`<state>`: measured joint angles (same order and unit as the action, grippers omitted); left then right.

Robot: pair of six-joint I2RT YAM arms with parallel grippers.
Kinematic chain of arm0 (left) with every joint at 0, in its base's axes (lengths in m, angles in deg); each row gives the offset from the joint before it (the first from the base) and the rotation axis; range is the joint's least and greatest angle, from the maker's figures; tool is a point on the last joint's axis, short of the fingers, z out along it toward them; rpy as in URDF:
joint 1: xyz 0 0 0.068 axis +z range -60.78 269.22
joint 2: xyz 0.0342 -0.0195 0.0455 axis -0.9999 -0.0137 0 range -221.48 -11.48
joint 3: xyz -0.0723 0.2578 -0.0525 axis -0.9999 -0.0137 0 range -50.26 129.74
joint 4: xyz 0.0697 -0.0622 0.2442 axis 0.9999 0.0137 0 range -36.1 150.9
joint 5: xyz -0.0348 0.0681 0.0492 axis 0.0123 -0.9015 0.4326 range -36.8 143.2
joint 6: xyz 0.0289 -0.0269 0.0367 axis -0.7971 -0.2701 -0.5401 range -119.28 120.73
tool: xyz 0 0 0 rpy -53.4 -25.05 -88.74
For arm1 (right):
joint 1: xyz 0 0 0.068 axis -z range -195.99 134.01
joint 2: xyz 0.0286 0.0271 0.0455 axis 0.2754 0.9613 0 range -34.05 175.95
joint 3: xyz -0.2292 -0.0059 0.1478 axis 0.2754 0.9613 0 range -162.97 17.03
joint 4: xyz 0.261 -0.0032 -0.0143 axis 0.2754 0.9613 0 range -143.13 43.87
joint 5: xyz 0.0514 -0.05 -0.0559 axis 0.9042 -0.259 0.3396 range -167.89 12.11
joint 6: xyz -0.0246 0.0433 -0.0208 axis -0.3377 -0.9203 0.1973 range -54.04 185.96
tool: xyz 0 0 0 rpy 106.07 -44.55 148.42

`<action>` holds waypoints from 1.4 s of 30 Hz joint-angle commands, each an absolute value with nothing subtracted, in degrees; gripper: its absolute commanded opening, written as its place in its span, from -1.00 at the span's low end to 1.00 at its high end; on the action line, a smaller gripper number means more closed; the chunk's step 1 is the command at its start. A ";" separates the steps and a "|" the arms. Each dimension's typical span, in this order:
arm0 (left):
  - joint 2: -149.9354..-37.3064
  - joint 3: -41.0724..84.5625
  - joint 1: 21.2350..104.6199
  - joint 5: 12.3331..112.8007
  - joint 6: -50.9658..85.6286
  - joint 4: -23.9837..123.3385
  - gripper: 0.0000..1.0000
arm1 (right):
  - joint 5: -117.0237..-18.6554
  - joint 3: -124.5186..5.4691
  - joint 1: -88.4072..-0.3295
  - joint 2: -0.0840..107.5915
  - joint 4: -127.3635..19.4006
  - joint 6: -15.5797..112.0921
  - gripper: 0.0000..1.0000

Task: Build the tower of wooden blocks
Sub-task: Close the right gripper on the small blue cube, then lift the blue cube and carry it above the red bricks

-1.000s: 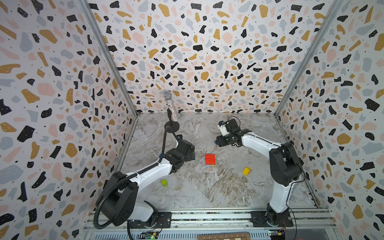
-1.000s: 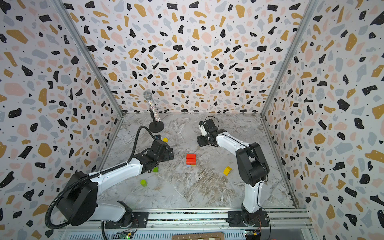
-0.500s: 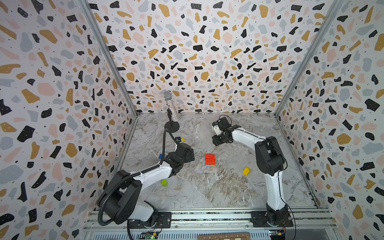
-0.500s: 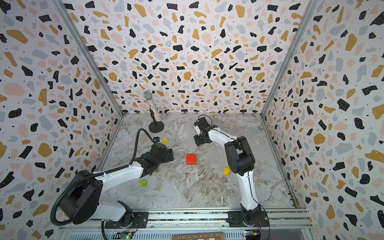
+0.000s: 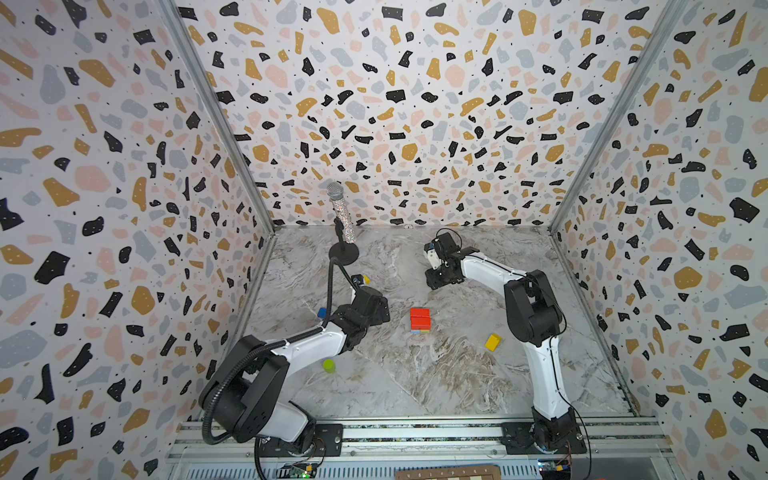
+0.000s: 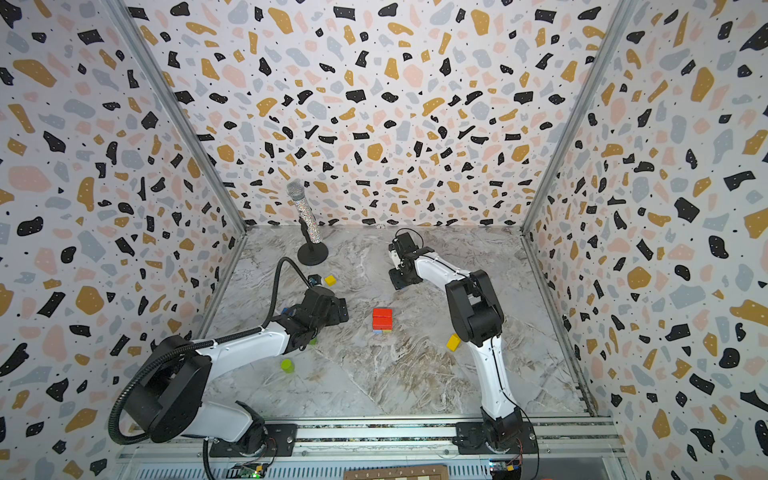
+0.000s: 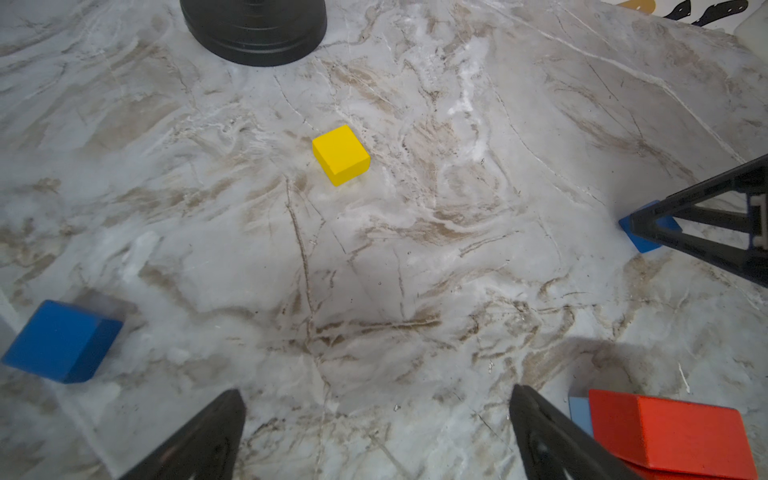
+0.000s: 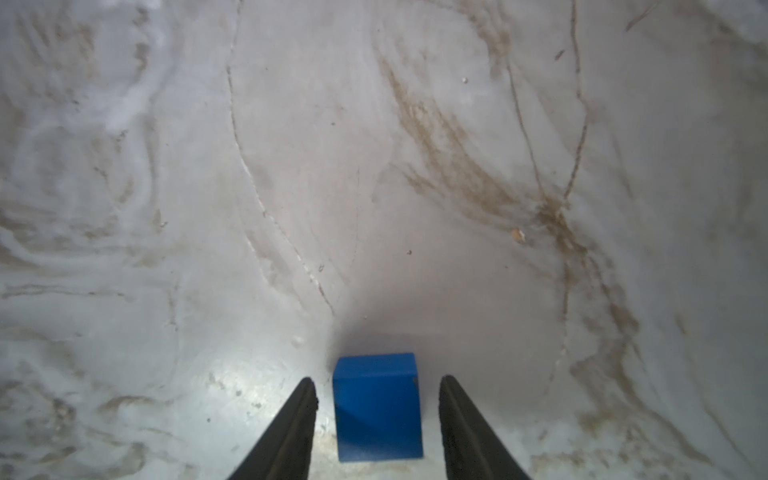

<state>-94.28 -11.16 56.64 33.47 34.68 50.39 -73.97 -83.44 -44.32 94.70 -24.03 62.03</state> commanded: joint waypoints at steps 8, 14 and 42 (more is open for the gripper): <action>-91.69 -12.52 57.45 31.71 35.47 48.71 1.00 | -73.25 -85.29 -43.85 94.91 -22.27 62.52 -0.10; -91.88 -11.91 57.49 32.10 35.62 49.10 1.00 | -73.71 -84.20 -43.98 93.42 -22.50 62.41 -0.25; -81.08 -18.09 57.58 32.10 37.48 52.62 1.00 | -75.69 -64.97 -54.92 67.84 -20.43 60.58 -0.39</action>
<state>-82.70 -17.00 57.30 32.95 36.78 52.62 -75.98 -66.87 -54.36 70.72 -23.13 61.73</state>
